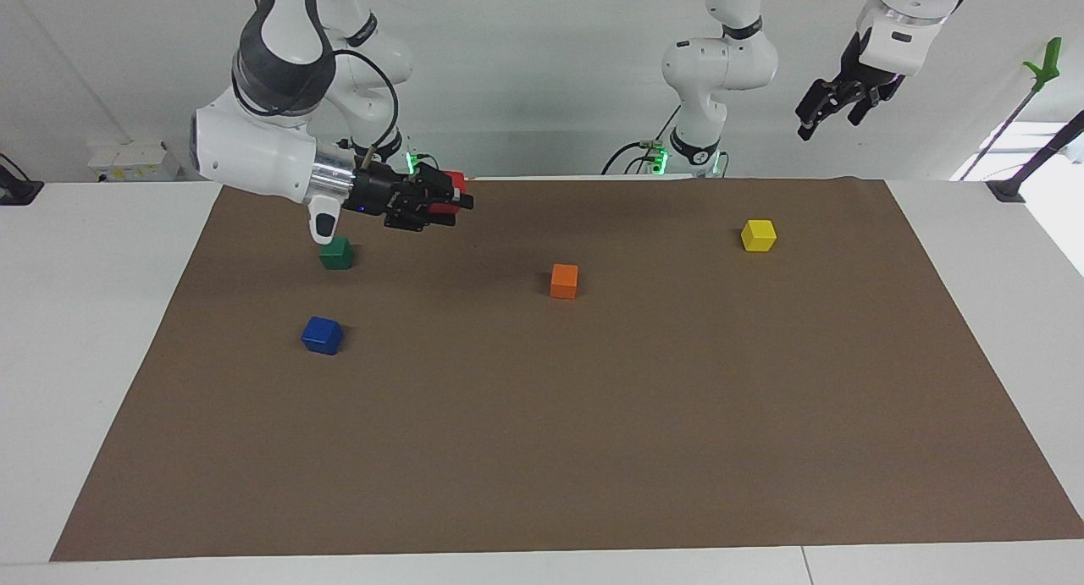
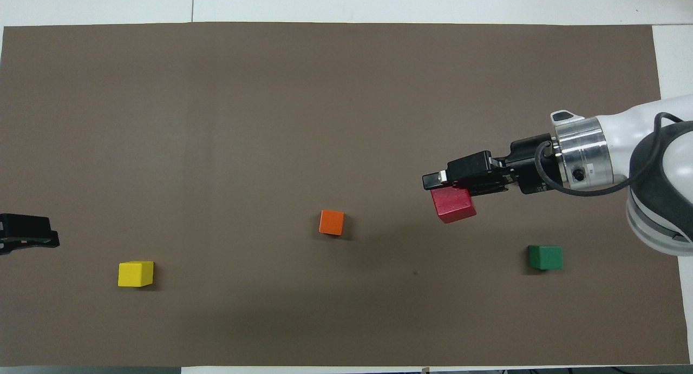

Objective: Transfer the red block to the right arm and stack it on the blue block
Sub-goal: 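Carry the red cube with the right gripper over the blue cube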

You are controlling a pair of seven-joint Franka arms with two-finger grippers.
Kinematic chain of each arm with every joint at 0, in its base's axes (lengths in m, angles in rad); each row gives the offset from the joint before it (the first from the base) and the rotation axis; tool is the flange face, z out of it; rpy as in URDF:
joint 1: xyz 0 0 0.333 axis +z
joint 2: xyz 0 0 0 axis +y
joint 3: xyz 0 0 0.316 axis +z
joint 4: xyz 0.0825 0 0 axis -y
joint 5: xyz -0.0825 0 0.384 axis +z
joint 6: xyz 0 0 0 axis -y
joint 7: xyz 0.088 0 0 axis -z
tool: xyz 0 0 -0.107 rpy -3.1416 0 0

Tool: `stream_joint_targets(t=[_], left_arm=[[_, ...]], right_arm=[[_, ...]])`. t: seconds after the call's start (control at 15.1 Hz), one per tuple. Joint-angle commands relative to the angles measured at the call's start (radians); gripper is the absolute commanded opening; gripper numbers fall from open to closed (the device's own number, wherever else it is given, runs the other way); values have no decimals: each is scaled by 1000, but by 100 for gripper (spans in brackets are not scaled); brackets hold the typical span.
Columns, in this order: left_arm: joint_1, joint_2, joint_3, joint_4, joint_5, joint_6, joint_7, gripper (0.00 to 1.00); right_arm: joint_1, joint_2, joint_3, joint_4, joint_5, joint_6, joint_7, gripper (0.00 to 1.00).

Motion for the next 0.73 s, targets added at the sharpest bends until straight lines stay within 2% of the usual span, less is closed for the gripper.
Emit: stream_joint_targets(t=[0.0,0.07,0.2,0.33,0.46,0.59,0.66], left_arm=[[-3,233,6,245,32,-133,53,100],[15,261,-2,322,14,-151,60,100],[45,251,12,300,-28,-166,63,100],[60,249,-17,292,-28,-152,54,100],[95,231,-55,262,-29,-142,64,100],[112,199,-58,209,-29,-65,83,100],[126,197,-65,208,-29,-69,101,100]], right_arm=[[-21,19,11,68,-235,18,52,0],[-30,24,11,75,-310,21,53,0],[-38,31,13,80,-453,30,58,0],[-30,33,14,69,-606,95,98,0],[-30,39,14,60,-685,110,133,0],[-35,65,14,48,-754,175,167,0],[-38,77,14,31,-776,220,179,0]])
